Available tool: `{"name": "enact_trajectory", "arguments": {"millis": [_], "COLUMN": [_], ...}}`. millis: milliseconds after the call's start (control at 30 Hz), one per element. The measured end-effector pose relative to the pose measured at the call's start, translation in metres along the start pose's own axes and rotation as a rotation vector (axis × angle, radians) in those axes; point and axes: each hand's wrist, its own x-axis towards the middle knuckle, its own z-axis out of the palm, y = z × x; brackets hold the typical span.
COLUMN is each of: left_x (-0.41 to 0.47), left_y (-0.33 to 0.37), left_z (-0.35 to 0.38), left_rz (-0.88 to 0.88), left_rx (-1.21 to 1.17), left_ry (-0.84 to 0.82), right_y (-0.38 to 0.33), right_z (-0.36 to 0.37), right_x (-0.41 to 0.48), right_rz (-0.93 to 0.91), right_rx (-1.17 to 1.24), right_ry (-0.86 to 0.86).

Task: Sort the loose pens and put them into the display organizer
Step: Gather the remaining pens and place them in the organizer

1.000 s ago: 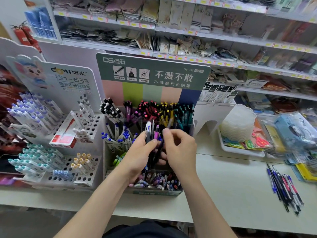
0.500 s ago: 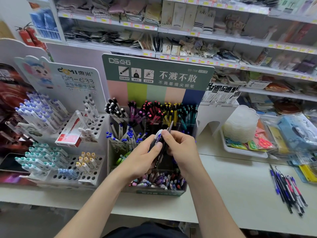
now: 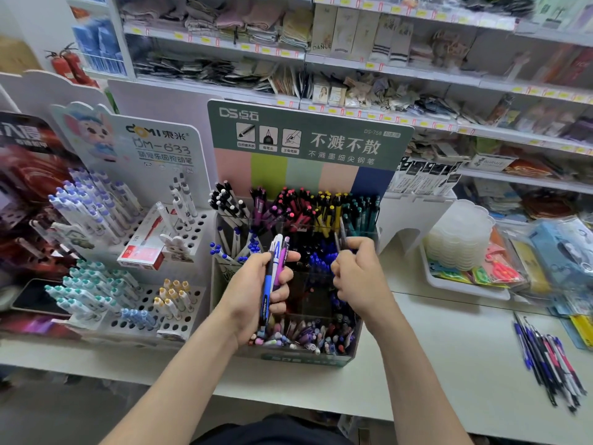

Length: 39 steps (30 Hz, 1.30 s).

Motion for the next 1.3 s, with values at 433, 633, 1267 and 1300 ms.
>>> {"name": "enact_trajectory", "arguments": {"millis": [433,633,1267,1300], "left_x": [0.005,0.008,0.025,0.026], "left_y": [-0.011,-0.014,-0.02,-0.02], "left_z": [0.003,0.005,0.002,0.004], "left_rz": [0.222,0.244,0.334,0.34], "left_rx": [0.664,0.711,0.712,0.724], "left_ry": [0.504,0.424,0.366,0.368], "right_y": [-0.033,-0.057,0.038,0.038], "right_z": [-0.005,0.026,0.058,0.058], "right_x": [0.024,0.042,0.014,0.011], "right_rz": [-0.145,-0.287,-0.685,-0.664], "right_rx": [-0.855,-1.046,-1.004,-1.022], "right_ry": [-0.35,-0.259,0.119,0.119]}}
